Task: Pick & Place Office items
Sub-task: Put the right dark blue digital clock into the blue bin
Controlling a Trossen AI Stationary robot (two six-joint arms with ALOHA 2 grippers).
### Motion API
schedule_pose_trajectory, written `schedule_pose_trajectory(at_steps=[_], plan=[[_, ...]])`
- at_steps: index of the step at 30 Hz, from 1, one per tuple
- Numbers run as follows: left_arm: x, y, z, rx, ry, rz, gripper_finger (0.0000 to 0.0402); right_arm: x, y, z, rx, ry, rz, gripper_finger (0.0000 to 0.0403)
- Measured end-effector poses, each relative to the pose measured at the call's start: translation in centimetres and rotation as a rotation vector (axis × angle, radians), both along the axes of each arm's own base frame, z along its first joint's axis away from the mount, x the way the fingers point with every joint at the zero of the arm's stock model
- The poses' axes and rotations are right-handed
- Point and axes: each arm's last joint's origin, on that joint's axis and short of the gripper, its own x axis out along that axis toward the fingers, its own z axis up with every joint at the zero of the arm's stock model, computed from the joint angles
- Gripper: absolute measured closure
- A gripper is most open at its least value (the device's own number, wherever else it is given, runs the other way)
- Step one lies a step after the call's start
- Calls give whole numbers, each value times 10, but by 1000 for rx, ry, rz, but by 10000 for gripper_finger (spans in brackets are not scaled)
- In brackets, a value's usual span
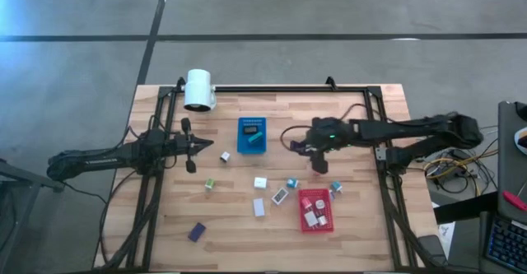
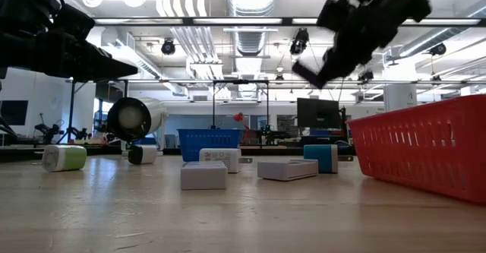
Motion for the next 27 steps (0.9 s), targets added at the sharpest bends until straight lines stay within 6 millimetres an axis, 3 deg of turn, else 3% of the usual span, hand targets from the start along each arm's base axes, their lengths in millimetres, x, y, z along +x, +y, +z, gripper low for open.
schedule_pose_trajectory(at_steps=[3,9,18,27], plan=[[0,0,0,0,0,0,388,-18,3,14,-28,-171,23,263],[0,0,0,0,0,0,388,-56,6,14,-64,-398,19,263],[0,0,0,2,0,13,388,-97,7,5,-154,-624,10,263],[0,1,1,48,3,11,388,-118,9,-18,-209,-753,4,263]])
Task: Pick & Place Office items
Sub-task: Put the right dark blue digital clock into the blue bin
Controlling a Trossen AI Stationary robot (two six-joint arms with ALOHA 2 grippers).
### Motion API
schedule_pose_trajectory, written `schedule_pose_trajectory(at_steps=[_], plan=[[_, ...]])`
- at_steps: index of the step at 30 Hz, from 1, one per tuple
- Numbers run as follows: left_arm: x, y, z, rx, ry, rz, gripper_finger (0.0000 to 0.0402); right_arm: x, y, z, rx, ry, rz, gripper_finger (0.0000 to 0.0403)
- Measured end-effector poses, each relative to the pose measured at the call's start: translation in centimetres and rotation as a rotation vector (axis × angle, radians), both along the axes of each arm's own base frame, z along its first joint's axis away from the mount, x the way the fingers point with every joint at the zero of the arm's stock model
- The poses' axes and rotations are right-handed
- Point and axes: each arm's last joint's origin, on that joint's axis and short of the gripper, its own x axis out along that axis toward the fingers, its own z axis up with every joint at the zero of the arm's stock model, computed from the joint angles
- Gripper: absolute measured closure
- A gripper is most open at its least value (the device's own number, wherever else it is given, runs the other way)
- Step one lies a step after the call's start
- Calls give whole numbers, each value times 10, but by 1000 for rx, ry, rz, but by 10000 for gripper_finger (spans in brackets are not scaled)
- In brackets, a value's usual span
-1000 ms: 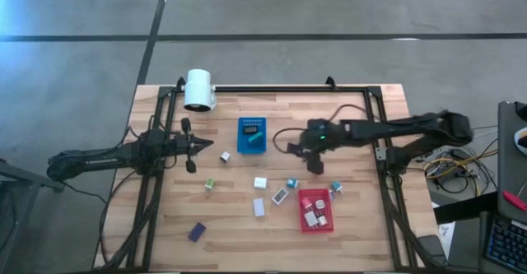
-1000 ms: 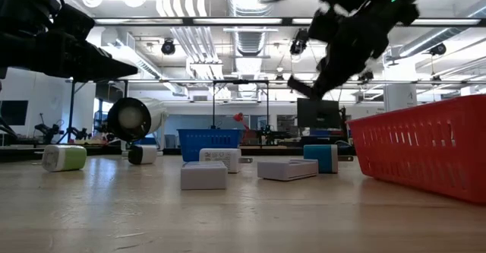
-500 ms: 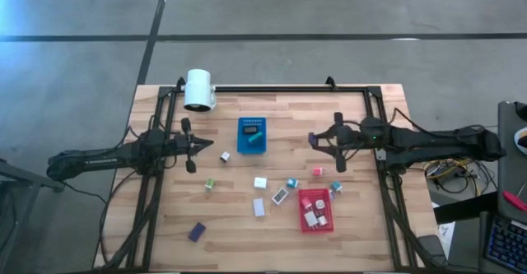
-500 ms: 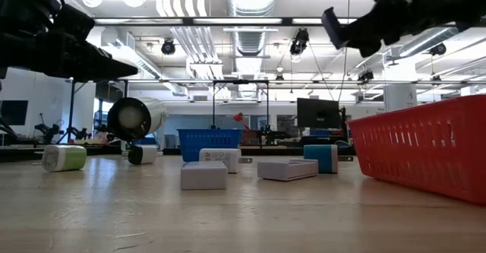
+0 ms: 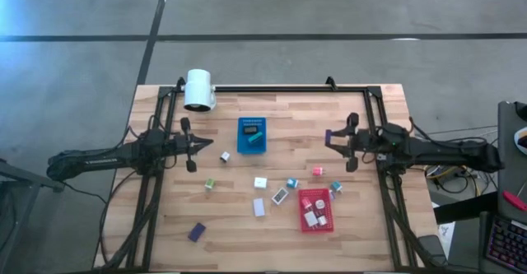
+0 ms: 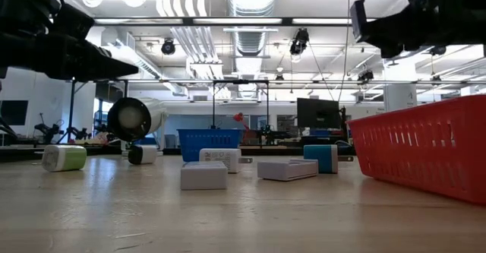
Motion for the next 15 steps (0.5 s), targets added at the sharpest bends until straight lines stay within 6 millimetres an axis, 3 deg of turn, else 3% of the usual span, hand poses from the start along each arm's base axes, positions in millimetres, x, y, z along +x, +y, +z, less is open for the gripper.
schedule_pose_trajectory(at_steps=[8,11,15], plan=[[0,2,5,117,-24,53,388,-4,1,-14,0,10,1,263],[0,3,12,64,-111,109,391,-4,1,-13,-2,-1,0,263],[2,1,28,43,-292,36,396,-4,1,-11,-5,-17,1,263]])
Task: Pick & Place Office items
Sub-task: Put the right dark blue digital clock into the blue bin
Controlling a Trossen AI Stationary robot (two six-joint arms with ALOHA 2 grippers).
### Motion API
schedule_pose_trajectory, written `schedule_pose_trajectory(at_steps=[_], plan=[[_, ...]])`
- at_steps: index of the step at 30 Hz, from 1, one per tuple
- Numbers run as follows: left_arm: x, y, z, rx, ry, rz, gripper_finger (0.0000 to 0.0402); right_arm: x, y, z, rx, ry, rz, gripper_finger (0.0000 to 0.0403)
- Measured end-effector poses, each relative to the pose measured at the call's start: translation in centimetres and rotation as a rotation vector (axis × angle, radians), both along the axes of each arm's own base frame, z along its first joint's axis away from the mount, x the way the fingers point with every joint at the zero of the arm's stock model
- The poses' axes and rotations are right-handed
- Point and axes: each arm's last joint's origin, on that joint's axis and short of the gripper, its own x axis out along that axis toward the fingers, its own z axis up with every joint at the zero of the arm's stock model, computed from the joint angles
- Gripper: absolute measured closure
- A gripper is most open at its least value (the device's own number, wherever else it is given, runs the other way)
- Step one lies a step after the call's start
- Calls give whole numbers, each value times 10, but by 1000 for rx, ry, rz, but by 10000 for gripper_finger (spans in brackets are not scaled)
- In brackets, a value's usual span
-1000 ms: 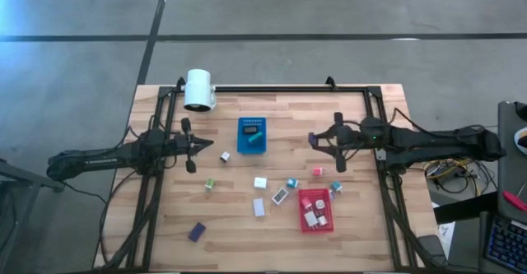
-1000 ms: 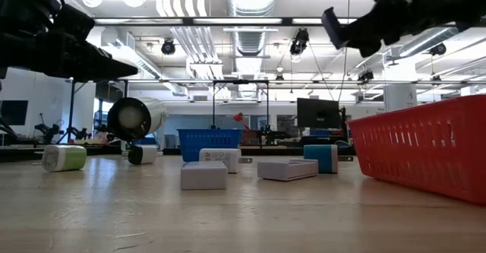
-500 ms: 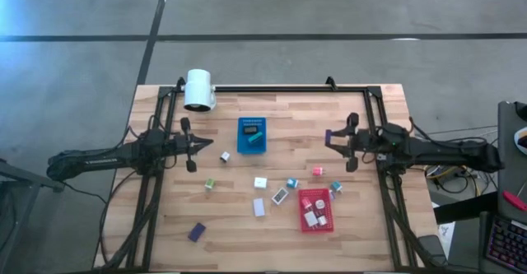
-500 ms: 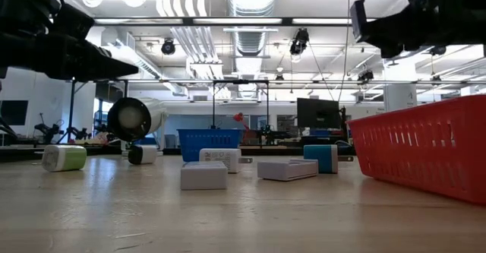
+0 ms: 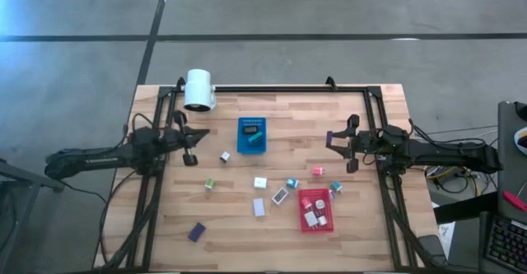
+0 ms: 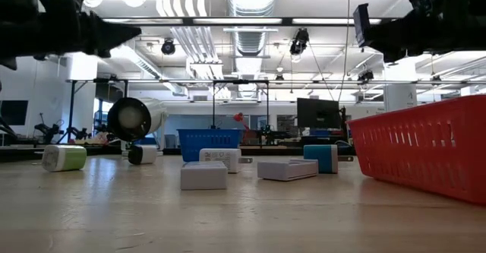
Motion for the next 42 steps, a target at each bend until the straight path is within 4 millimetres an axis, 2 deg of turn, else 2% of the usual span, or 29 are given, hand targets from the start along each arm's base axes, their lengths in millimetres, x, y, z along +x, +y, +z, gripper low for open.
schedule_pose_trajectory(at_steps=[5,9,16,19,24,30,36,42], plan=[[5,1,3,-36,-45,-21,396,0,0,2,7,-11,0,263],[16,3,5,-51,13,-21,393,3,-1,18,7,-40,1,263],[56,11,40,-77,74,-24,392,22,-3,44,-63,-13,-3,263],[76,15,54,-81,94,-51,378,30,-5,55,-73,-33,-2,263],[112,17,65,44,206,-195,319,42,-5,58,-87,-46,11,263],[162,28,83,64,240,-197,215,54,-7,53,-87,-40,11,263],[208,38,96,45,227,-193,110,65,-8,56,-67,-17,39,263],[242,45,99,35,219,-196,51,80,-10,55,-53,25,45,263]])
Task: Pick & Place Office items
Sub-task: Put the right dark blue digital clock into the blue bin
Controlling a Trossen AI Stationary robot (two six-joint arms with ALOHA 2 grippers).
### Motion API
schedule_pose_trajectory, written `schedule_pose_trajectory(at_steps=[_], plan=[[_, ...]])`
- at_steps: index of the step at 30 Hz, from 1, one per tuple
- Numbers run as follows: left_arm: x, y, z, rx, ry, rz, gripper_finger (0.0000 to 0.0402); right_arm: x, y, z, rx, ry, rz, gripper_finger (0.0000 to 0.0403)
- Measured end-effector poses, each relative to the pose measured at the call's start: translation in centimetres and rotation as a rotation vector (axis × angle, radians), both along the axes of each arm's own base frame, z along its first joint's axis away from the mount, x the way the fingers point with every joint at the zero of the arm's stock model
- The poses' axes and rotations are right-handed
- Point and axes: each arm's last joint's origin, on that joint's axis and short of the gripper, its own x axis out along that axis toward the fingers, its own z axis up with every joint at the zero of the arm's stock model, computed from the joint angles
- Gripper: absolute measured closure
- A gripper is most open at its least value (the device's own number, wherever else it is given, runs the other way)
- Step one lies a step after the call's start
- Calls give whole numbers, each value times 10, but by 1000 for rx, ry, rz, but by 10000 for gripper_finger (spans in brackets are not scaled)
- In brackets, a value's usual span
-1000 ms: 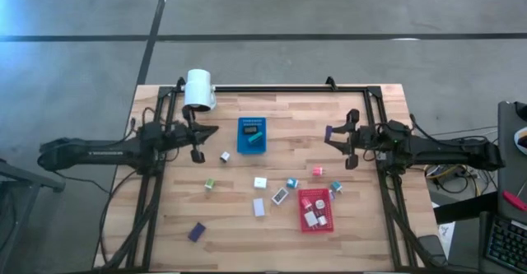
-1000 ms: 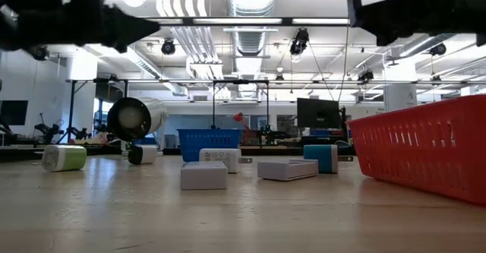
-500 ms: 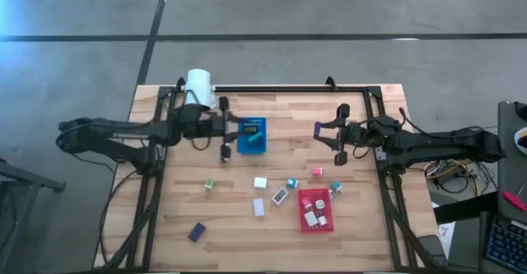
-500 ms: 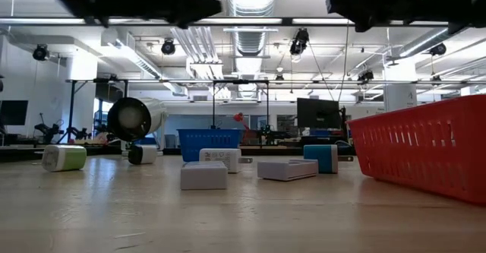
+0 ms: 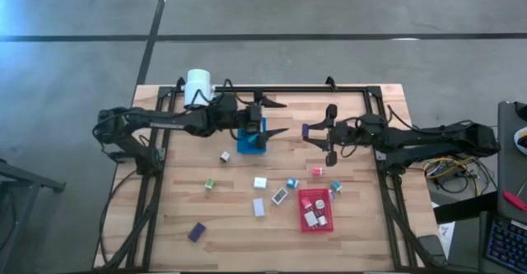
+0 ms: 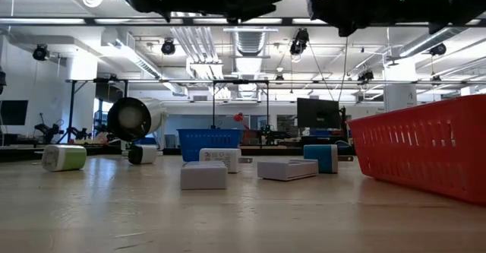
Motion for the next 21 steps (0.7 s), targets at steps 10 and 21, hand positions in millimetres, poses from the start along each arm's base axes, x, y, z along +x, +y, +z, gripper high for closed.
schedule_pose_trajectory(at_steps=[10,21], plan=[[23,0,-2,-63,53,-129,40,20,-3,0,-38,18,-5,263],[25,-8,-2,-81,50,-227,37,38,-6,-2,-35,57,-14,263]])
